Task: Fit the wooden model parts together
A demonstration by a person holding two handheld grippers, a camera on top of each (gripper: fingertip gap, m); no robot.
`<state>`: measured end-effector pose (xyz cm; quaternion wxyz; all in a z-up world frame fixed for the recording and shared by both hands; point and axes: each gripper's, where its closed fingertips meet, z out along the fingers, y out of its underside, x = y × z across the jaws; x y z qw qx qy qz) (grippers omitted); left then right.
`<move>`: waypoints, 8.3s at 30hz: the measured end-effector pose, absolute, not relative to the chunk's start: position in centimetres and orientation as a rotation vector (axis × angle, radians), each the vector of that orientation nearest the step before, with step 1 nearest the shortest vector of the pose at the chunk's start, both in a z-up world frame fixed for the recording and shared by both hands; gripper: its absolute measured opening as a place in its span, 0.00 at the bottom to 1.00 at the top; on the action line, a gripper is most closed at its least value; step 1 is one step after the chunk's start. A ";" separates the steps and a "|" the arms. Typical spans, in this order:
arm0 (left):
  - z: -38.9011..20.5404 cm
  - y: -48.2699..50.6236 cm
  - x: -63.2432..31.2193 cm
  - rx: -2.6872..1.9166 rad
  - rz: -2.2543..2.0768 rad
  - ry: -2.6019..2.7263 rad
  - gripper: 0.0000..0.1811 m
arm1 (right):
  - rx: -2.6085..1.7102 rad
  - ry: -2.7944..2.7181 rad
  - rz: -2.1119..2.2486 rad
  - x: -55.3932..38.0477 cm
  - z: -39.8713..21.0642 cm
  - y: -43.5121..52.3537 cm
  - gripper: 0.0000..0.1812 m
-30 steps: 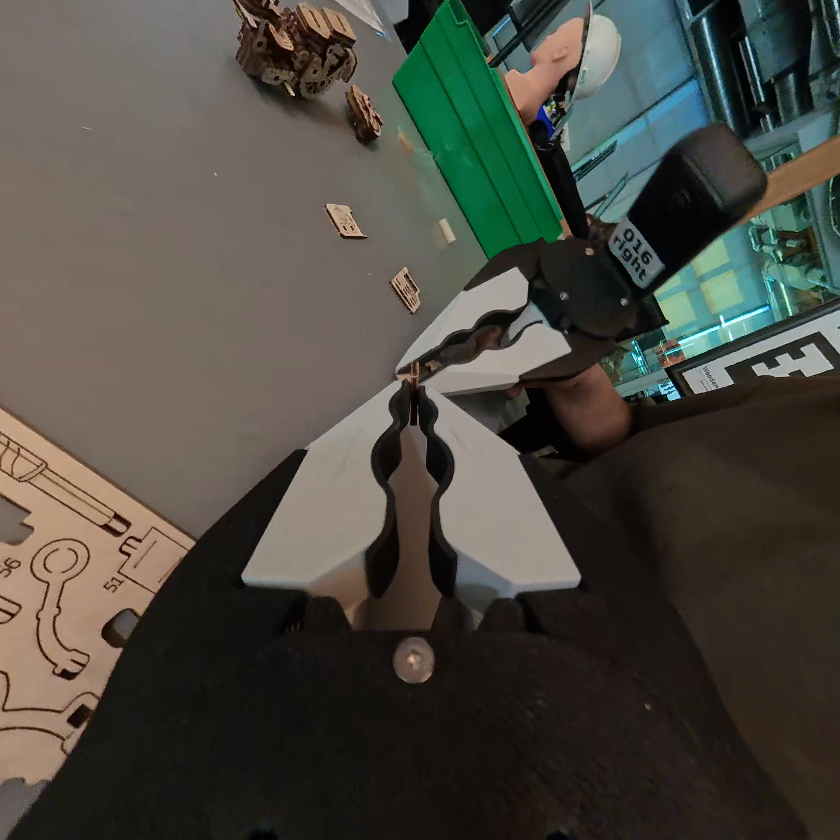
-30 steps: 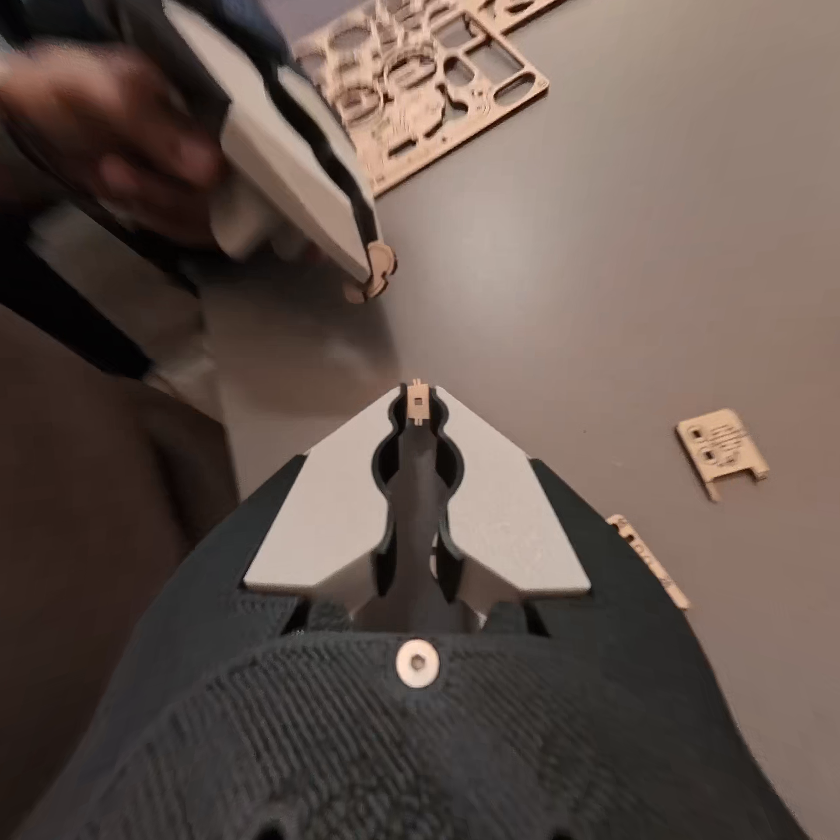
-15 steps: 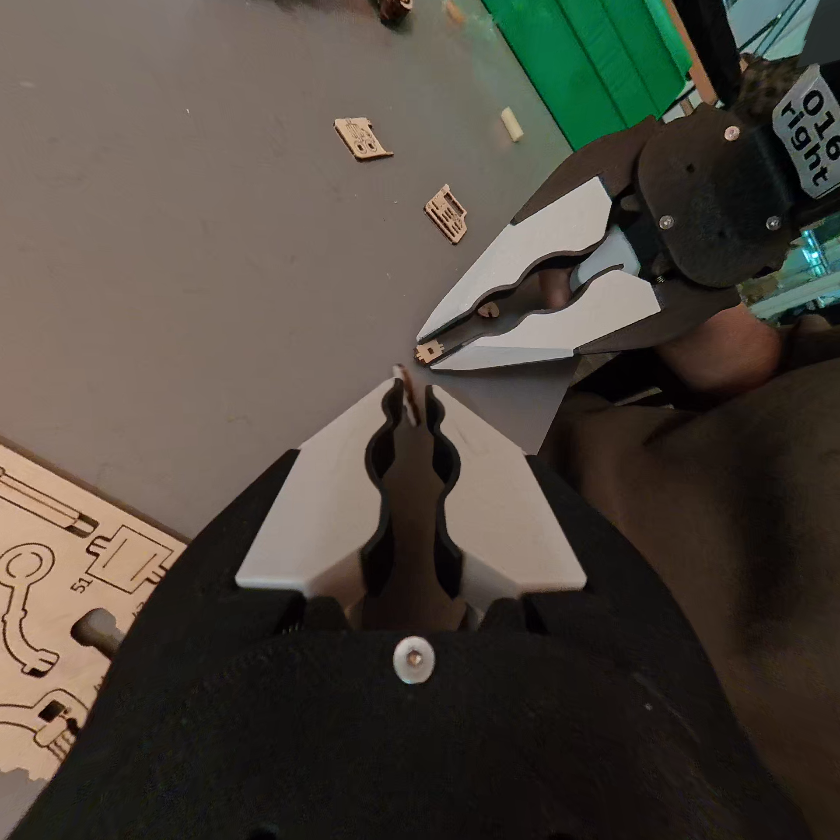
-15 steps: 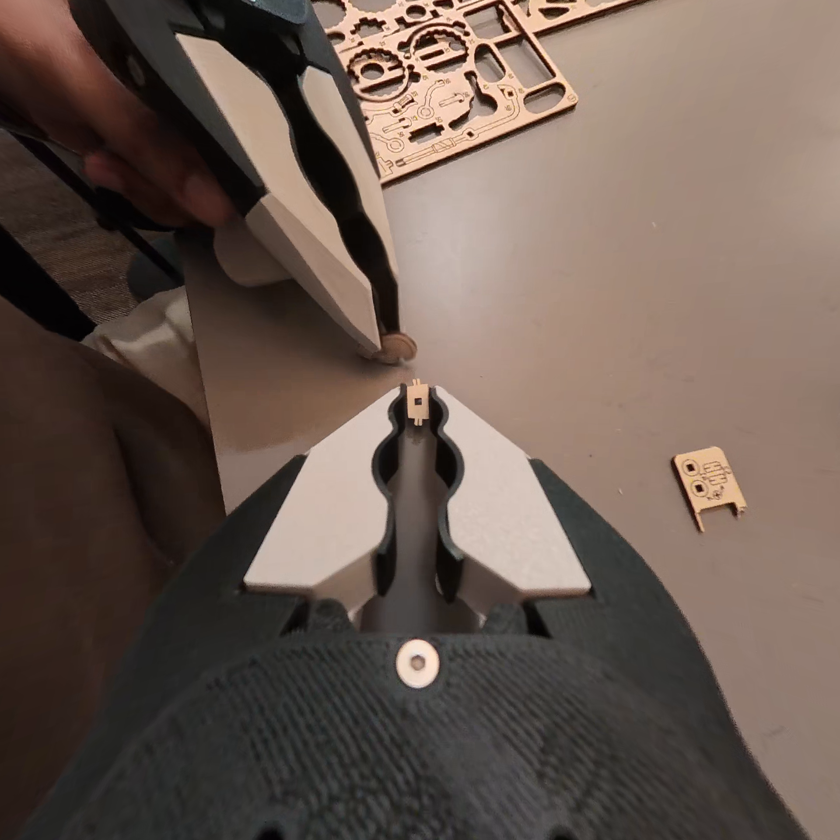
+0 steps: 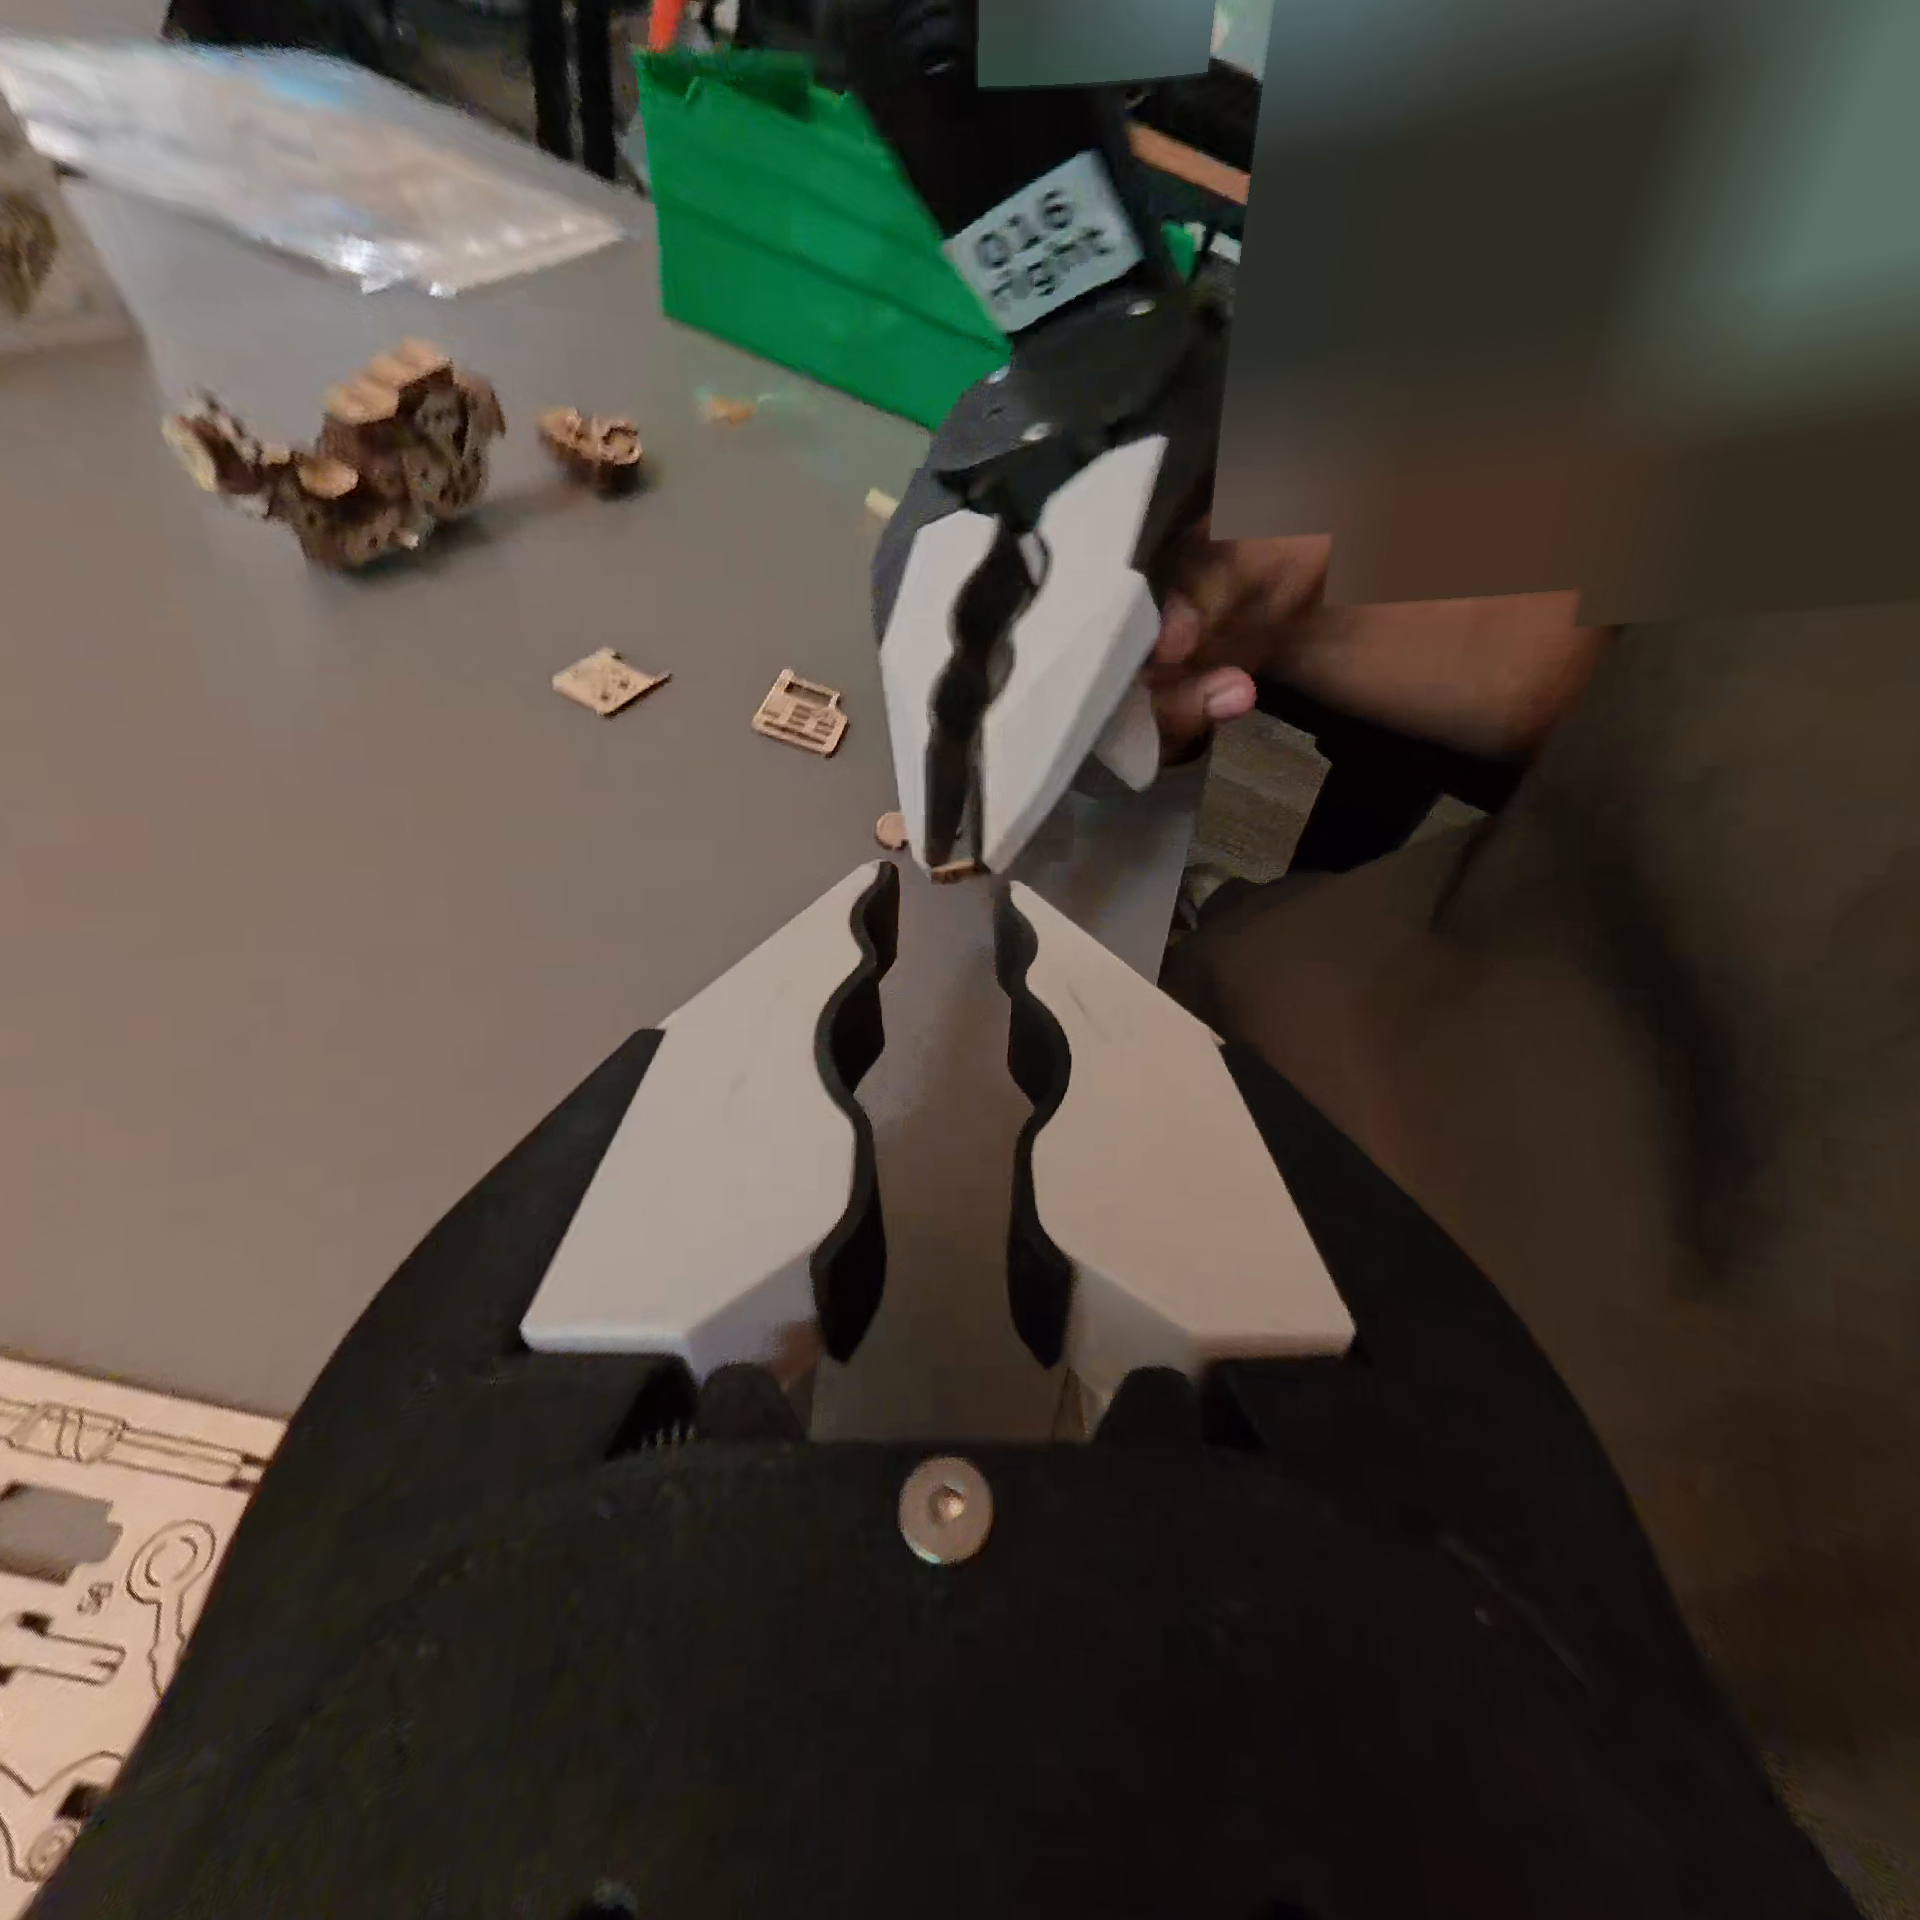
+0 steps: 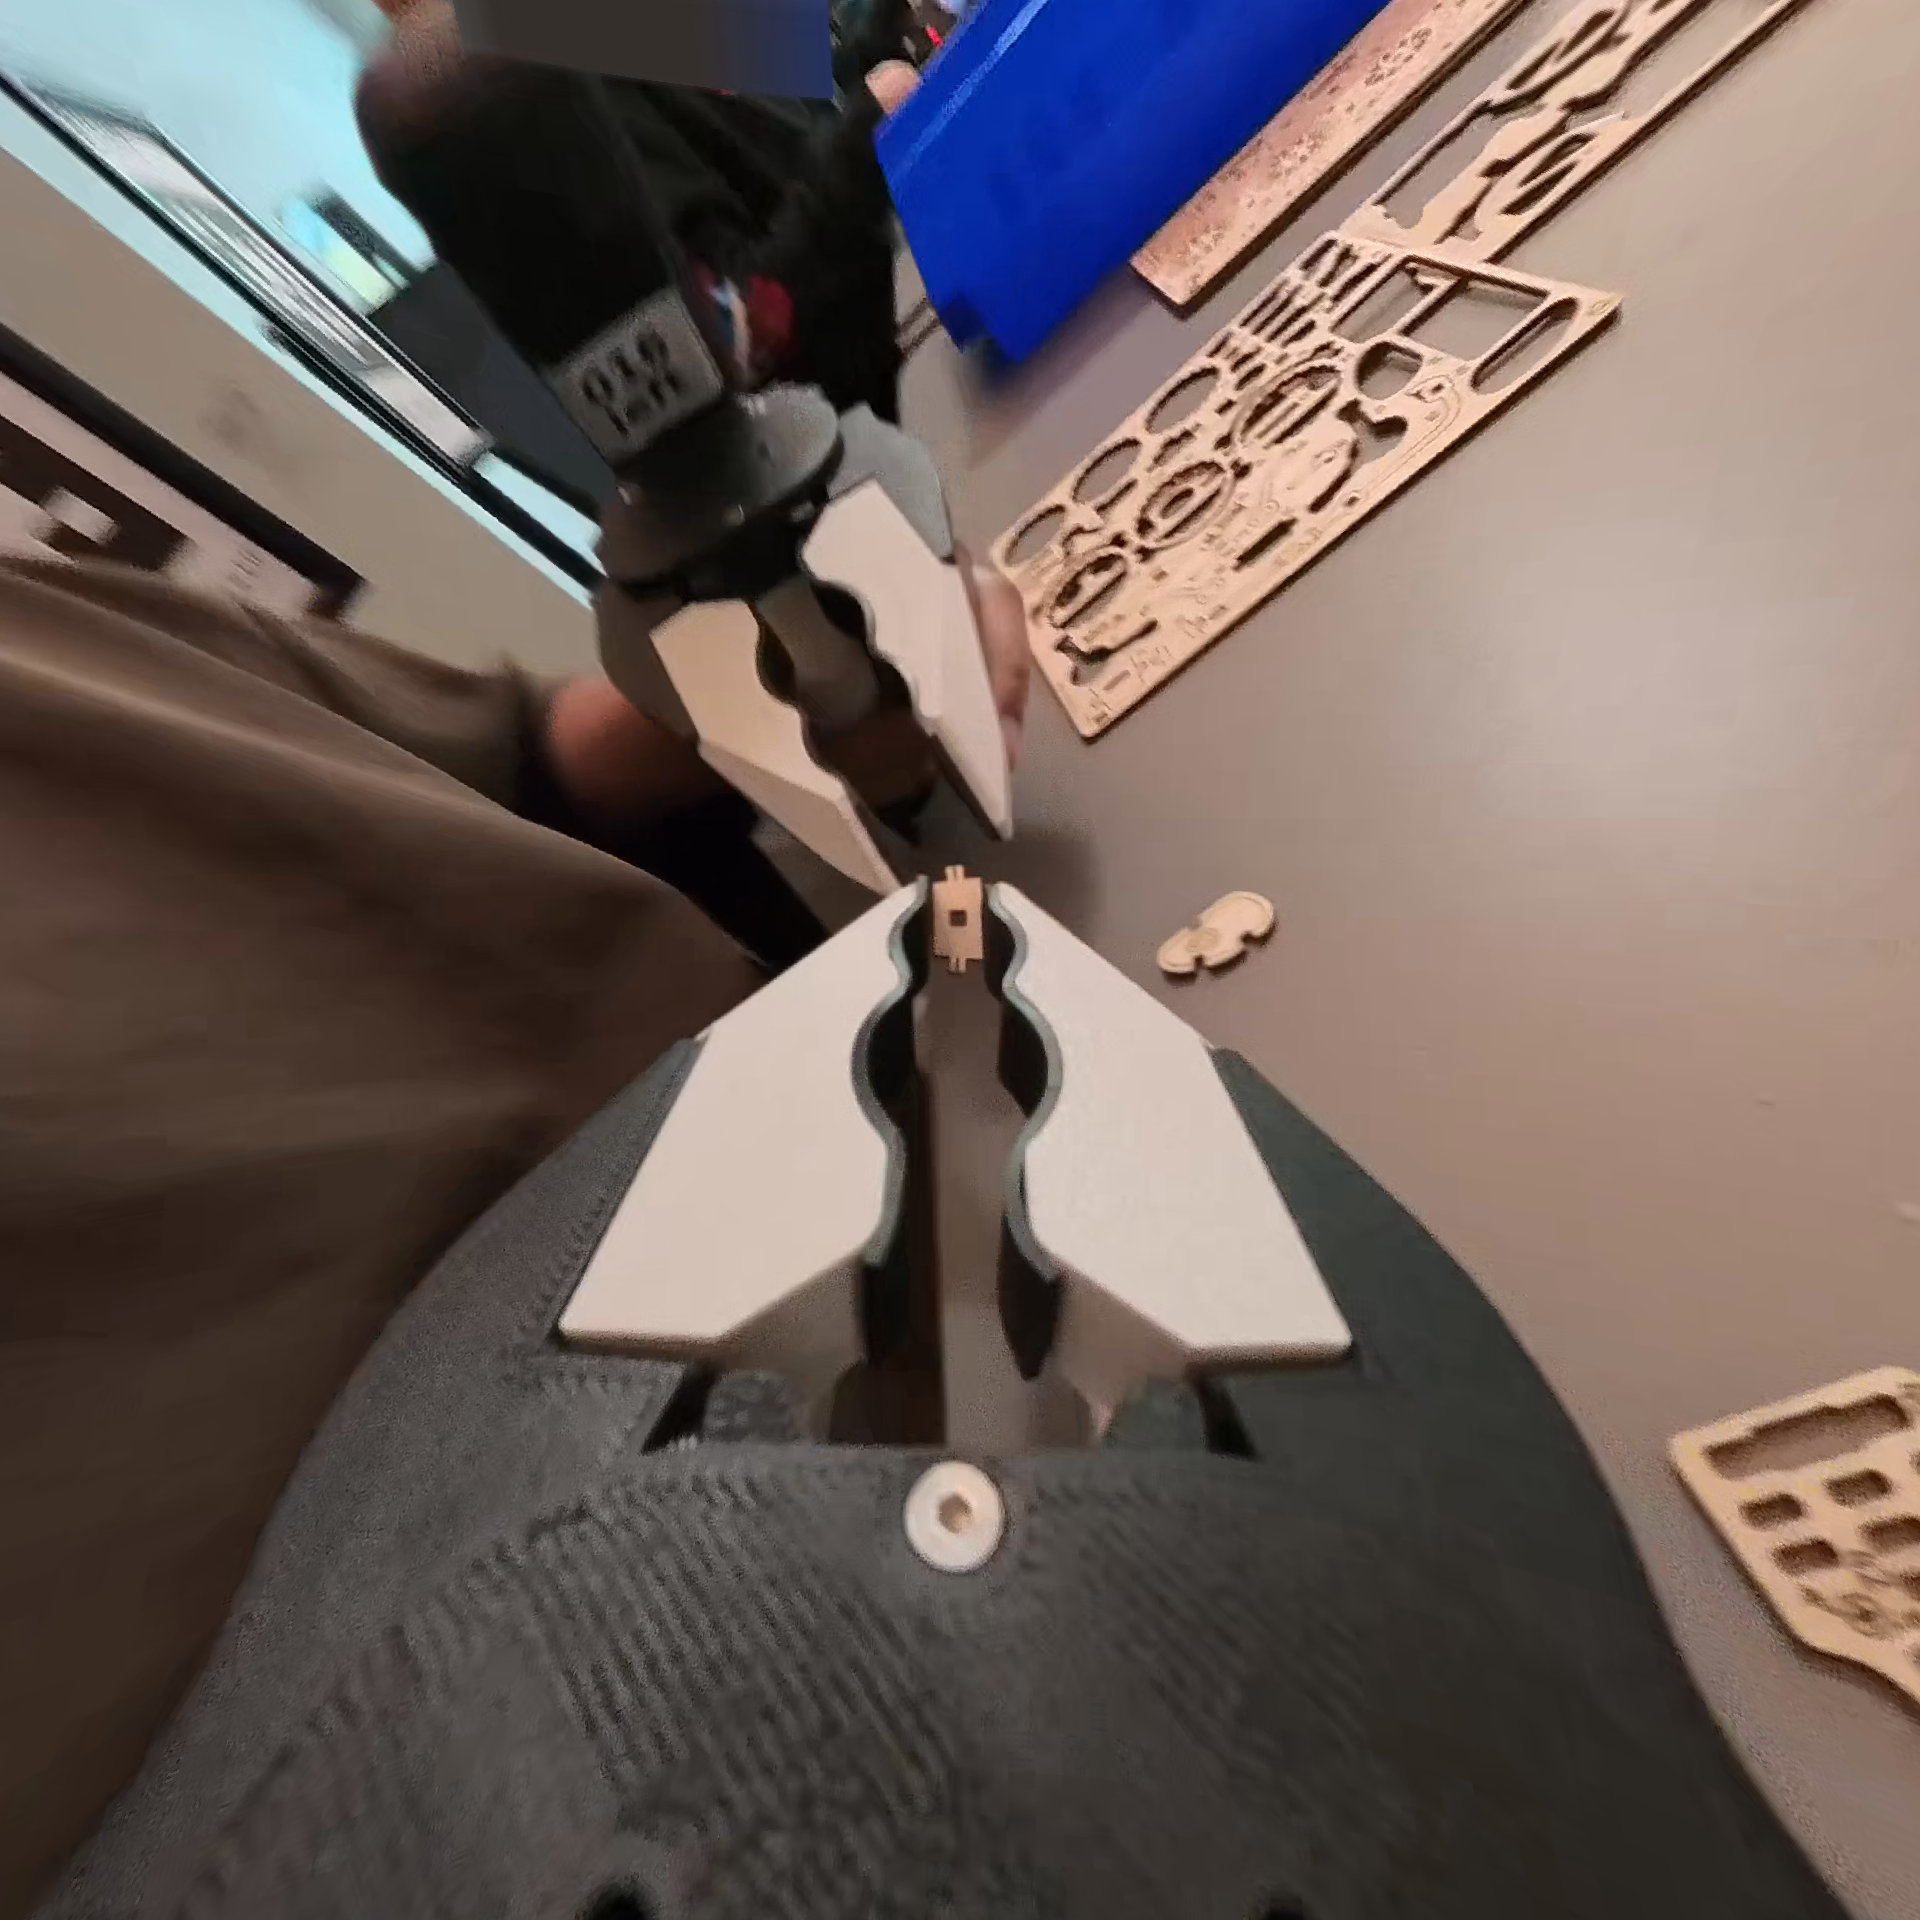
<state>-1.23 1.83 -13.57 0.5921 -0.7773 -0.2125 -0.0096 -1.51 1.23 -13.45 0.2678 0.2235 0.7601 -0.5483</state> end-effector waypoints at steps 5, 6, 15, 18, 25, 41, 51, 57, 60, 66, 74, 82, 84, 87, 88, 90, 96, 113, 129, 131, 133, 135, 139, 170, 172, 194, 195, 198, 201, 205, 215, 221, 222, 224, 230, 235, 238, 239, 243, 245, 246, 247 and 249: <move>-13.0 2.5 -0.1 -1.810 0.023 -0.391 0.09 | 0.621 1.845 -1.410 -0.8 -12.4 1.6 0.04; -12.9 2.6 0.0 -1.809 0.040 -0.381 0.09 | 0.624 1.822 -1.382 -0.5 -12.5 1.7 0.04; -13.2 2.7 0.2 -1.825 0.056 -0.360 0.00 | 0.640 1.680 -1.286 0.3 -12.6 1.6 0.04; -13.0 2.6 0.2 -1.804 0.011 -0.378 0.00 | 0.648 1.661 -1.296 0.0 -12.5 1.7 0.06; -13.1 2.5 -0.5 -1.772 -0.063 -0.479 0.00 | 0.706 1.710 -1.354 -1.4 -13.1 1.8 0.12; -15.3 1.2 -3.3 -1.758 -0.163 -0.787 0.00 | 0.630 2.486 -1.407 -4.0 -16.8 3.1 0.09; -15.9 1.8 -2.5 -1.789 -0.215 -0.772 0.00 | 0.314 2.844 -1.180 -1.7 -20.3 3.2 0.05; -16.3 2.0 -2.1 -1.820 -0.226 -0.760 0.00 | 0.286 2.843 -1.194 -1.5 -20.3 2.9 0.04; -16.6 2.1 -1.8 -1.852 -0.209 -0.744 0.01 | 0.299 2.819 -1.225 -1.5 -19.9 2.7 0.03; -17.2 2.5 -1.3 -1.931 -0.137 -0.685 0.09 | 0.385 2.665 -1.329 -1.7 -18.2 2.6 0.03; -17.5 3.0 -0.6 -1.987 -0.066 -0.610 0.08 | 0.481 2.435 -1.370 -1.4 -16.8 2.3 0.03; -17.2 3.1 -0.8 -1.985 -0.008 -0.595 0.06 | 0.502 2.355 -1.352 -1.2 -16.7 2.4 0.03; -17.0 3.0 -0.9 -1.974 0.001 -0.591 0.06 | 0.505 2.356 -1.337 -1.1 -16.9 2.5 0.03; -16.9 3.1 -0.8 -1.971 -0.010 -0.581 0.05 | 0.513 2.339 -1.331 -1.0 -16.9 2.4 0.03; -16.9 3.1 -0.7 -1.972 -0.010 -0.578 0.04 | 0.516 2.335 -1.331 -1.0 -16.9 2.4 0.03; -17.0 3.1 -0.7 -1.975 -0.006 -0.573 0.04 | 0.521 2.325 -1.331 -1.1 -16.9 2.5 0.03; -16.8 3.1 -0.9 -1.959 -0.037 -0.601 0.04 | 0.532 2.309 -1.348 -1.2 -16.7 2.5 0.03; -14.2 2.2 -2.6 -1.376 -0.745 -1.051 0.04 | 0.199 2.767 -1.718 -3.1 -14.9 1.9 0.11; -13.5 1.7 -2.7 -1.372 -0.713 -0.980 0.12 | 0.422 2.301 -1.712 -2.5 -12.8 2.1 0.00; -13.4 1.6 -2.8 -1.410 -0.641 -0.943 0.12 | 0.481 2.196 -1.655 -2.4 -12.8 2.2 0.00; -13.2 1.8 -2.4 -1.451 -0.601 -0.892 0.12 | 0.527 2.155 -1.602 -2.4 -13.2 2.3 0.01; -13.0 2.2 -1.9 -1.473 -0.601 -0.855 0.10 | 0.539 2.181 -1.570 -2.4 -13.8 2.3 0.01; -13.6 2.1 -2.1 -1.484 -0.590 -0.892 0.00 | 0.524 2.214 -1.559 -2.2 -14.0 2.2 0.01; -16.1 2.1 -2.0 -1.434 -0.788 -1.131 0.00 | -0.069 3.069 -1.624 -2.5 -16.3 1.6 0.05; -16.1 2.1 -2.1 -1.439 -0.778 -1.123 0.00 | -0.071 3.073 -1.621 -2.5 -16.3 1.6 0.05; -20.0 0.9 -4.3 -2.254 0.216 -0.678 0.22 | 0.457 2.588 -1.725 -3.4 -14.6 5.2 0.04; -20.1 0.9 -4.3 -2.262 0.207 -0.677 0.22 | 0.458 2.580 -1.722 -3.4 -14.6 5.3 0.04; -20.5 0.9 -4.1 -2.270 0.162 -0.672 0.22 | 0.462 2.561 -1.724 -3.3 -14.5 5.3 0.04; -20.5 1.0 -4.0 -2.246 0.139 -0.687 0.21 | 0.466 2.540 -1.732 -3.3 -14.4 5.3 0.04; -20.5 0.8 -3.9 -2.230 0.137 -0.699 0.15 | 0.483 2.492 -1.734 -3.2 -14.3 5.2 0.04; -20.2 0.8 -3.7 -2.193 0.103 -0.731 0.13 | 0.551 2.400 -1.731 -3.8 -14.5 5.3 0.04; -15.9 1.8 -5.6 -1.838 -0.082 -0.882 0.13 | 0.648 2.293 -1.801 -5.4 -13.6 5.8 0.04; -15.6 1.8 -6.1 -1.803 -0.094 -0.892 0.07 | 0.670 2.275 -1.812 -5.7 -13.4 6.0 0.04; -14.7 2.0 -6.9 -1.714 -0.137 -0.907 0.00 | 0.712 2.247 -1.832 -6.4 -13.2 6.4 0.04; -15.3 3.7 -8.4 -1.732 -0.282 -0.920 0.00 | 0.798 2.229 -1.847 -7.6 -13.3 7.4 0.04; -16.1 3.6 -10.7 -1.813 -0.168 -0.930 0.04 | 0.853 2.210 -1.875 -8.5 -13.1 8.0 0.04; -16.8 3.8 -11.6 -1.862 -0.135 -0.954 0.08 | 0.919 2.192 -1.893 -9.4 -13.1 8.8 0.04; -17.3 4.0 -11.9 -1.890 -0.119 -0.962 0.11 | 0.946 2.185 -1.895 -9.8 -13.1 9.2 0.04; -18.9 5.6 -12.6 -2.053 -0.006 -0.911 0.18 | 1.028 2.134 -1.895 -10.5 -13.2 10.2 0.04; -19.5 6.4 -13.2 -2.155 0.111 -0.841 0.19 | 1.038 2.107 -1.901 -10.5 -13.0 10.4 0.04; -19.8 6.5 -13.6 -2.205 0.177 -0.807 0.19 | 1.040 2.098 -1.904 -10.4 -12.9 10.6 0.04; -20.2 6.6 -14.0 -2.248 0.233 -0.785 0.19 | 1.042 2.094 -1.908 -10.4 -12.9 10.7 0.04; -20.5 6.9 -14.0 -2.289 0.245 -0.748 0.18 | 1.043 2.096 -1.912 -10.3 -12.8 10.8 0.04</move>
